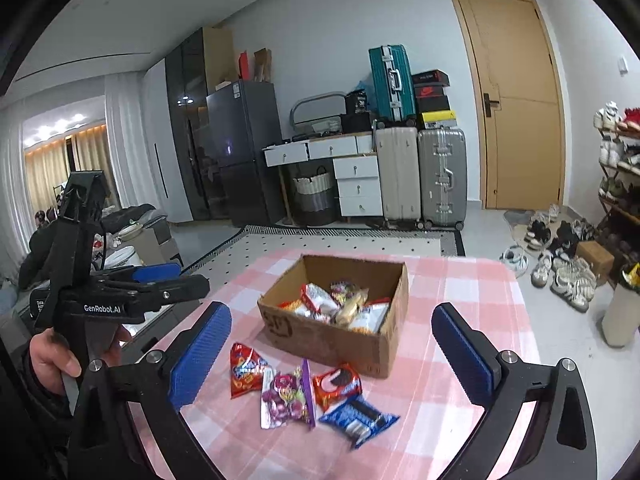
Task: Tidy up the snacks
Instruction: 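Withdraw both grippers from the box toward the remaining snacks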
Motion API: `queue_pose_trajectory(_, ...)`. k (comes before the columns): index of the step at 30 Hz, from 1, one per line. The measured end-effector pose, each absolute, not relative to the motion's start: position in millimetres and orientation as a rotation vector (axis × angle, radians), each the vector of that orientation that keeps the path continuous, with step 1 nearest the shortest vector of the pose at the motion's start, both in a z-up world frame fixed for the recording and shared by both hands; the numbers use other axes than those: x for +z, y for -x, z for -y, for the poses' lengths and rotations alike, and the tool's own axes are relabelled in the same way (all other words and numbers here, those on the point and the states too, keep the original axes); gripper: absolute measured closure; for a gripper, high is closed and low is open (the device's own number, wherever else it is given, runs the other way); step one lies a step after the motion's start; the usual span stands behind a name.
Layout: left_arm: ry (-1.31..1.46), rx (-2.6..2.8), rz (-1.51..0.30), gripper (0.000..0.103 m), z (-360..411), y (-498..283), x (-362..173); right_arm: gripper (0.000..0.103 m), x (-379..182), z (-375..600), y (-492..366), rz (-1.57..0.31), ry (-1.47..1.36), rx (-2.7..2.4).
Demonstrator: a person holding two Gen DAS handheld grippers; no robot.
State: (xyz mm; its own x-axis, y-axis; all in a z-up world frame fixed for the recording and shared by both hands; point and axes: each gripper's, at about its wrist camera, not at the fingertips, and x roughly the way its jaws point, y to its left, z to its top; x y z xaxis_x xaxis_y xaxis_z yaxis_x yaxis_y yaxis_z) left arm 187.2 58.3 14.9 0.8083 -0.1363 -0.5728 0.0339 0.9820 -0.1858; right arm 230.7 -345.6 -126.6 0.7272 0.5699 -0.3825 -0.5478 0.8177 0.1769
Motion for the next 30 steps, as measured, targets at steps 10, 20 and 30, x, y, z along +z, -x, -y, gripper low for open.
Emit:
queue_pose_trajectory(10,0.218,-0.064,-0.676,0.001,-69.4,-181.4,-43.5,0.001,-189.2,341.1,-229.1,-0.567,-0.106,0.595)
queue_pose_trajectory(20,0.262,-0.045,-0.746,0.001,-80.3,-189.8,-97.0,0.001,-251.5,331.7,-250.0,-0.704,-0.184,0.56)
queue_pose_trajectory(30,0.292,-0.05,-0.811,0.001,-84.2,-202.6,-139.4,0.001,-286.3,326.5,-276.4,-0.789,-0.184,0.53)
